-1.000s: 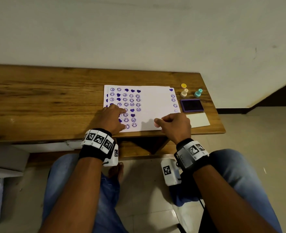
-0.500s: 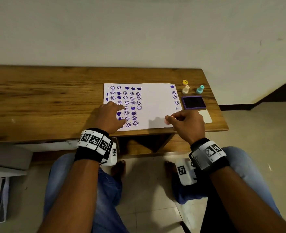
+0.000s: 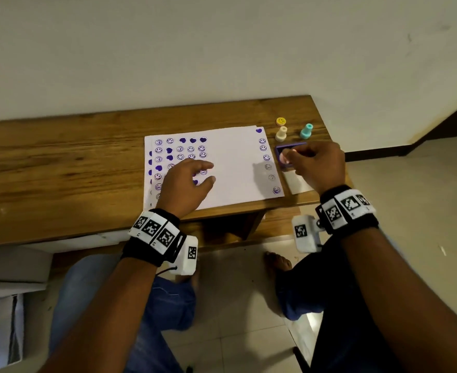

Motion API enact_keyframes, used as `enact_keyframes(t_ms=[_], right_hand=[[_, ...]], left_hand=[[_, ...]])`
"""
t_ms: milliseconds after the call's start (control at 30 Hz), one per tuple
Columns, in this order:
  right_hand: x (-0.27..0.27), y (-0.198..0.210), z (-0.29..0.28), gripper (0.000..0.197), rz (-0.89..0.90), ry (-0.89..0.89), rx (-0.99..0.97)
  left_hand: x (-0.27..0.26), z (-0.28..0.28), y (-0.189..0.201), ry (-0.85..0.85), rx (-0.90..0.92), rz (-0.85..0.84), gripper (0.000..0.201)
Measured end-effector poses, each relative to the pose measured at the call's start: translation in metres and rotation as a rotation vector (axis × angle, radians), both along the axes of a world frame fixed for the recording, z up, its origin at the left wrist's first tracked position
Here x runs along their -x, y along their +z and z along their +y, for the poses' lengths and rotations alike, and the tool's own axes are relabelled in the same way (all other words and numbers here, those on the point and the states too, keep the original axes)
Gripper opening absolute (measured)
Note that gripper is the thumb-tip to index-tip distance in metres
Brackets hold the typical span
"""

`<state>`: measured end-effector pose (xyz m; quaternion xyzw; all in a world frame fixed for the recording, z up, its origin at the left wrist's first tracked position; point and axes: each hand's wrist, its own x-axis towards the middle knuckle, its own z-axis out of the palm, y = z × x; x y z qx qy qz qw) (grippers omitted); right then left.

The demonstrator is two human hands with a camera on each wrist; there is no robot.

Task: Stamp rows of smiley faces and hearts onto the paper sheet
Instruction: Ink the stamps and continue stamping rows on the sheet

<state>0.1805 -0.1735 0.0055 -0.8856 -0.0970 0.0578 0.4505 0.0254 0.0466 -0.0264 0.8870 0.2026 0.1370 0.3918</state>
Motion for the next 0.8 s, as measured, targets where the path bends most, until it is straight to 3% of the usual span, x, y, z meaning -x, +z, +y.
enact_keyframes(t_ms=[133, 400, 500, 800], right_hand=[[-0.033, 0.009, 0.000, 0.013, -0.041, -0.047, -0.018], [-0.059, -0.012, -0.015, 0.024, -0.014, -0.103, -0.097], [-0.073, -0.015, -0.018, 0.028, 0.038, -0.121, -0.189], [-0.100, -0.033, -0.032, 0.015, 0.191, -0.126, -0.283]], left_hand=[[-0.037, -0.019, 0.009, -0.093, -0.040, 0.006, 0.028], [-0.123, -0.040, 0.018, -0.163, -0.135, 0.039, 0.028], [-0.163, -0.042, 0.016, -0.282, -0.251, 0.104, 0.031], [-0.274, -0.035, 0.015, -0.481, -0.454, 0.215, 0.038]])
